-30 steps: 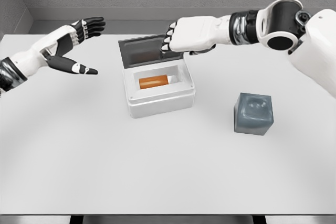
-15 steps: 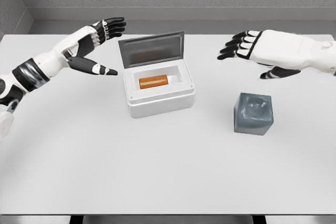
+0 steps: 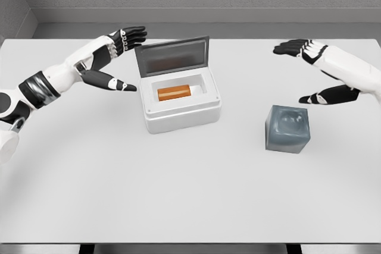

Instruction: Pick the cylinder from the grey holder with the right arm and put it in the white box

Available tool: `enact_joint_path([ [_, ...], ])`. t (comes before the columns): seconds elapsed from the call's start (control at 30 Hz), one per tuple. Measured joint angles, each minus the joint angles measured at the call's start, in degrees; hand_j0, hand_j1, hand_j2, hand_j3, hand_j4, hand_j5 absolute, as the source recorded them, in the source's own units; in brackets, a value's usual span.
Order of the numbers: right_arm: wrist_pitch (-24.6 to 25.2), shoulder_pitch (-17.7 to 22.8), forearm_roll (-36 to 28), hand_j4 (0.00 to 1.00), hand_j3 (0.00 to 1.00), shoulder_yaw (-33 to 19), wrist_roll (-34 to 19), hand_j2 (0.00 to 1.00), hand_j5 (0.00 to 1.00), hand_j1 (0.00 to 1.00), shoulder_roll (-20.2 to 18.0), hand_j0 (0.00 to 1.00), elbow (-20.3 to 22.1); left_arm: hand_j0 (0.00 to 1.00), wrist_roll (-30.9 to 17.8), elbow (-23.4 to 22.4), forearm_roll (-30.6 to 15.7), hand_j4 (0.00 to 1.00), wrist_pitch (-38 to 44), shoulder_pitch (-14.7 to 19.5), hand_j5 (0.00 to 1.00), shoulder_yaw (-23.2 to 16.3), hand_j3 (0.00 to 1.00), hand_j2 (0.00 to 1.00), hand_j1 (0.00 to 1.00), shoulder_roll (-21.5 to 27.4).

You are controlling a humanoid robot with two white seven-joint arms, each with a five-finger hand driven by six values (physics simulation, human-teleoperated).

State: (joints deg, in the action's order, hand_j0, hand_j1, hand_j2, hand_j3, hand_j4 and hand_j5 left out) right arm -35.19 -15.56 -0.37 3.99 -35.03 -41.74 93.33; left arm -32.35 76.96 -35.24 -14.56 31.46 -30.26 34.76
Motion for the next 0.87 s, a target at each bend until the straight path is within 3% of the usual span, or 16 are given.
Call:
enact_joint_path([
  [0.47,0.0,0.4,-0.1,1.00,1.00,-0.4,0.0,1.00,1.00,1.00,0.6,1.00,-2.7,1.00,0.0,2.7,0.0,1.00,-0.2,-1.3,1.00,0.3,1.00,1.00,1.00,1.1],
  [0.87,0.0,0.4,-0.1,1.00,1.00,-0.4,0.0,1.00,1.00,1.00,1.1,1.00,-2.8,1.00,0.0,6.6,-0.5,1.00,-0.6,-2.5,1.00,0.4,1.00,1.00,1.00,16.8],
])
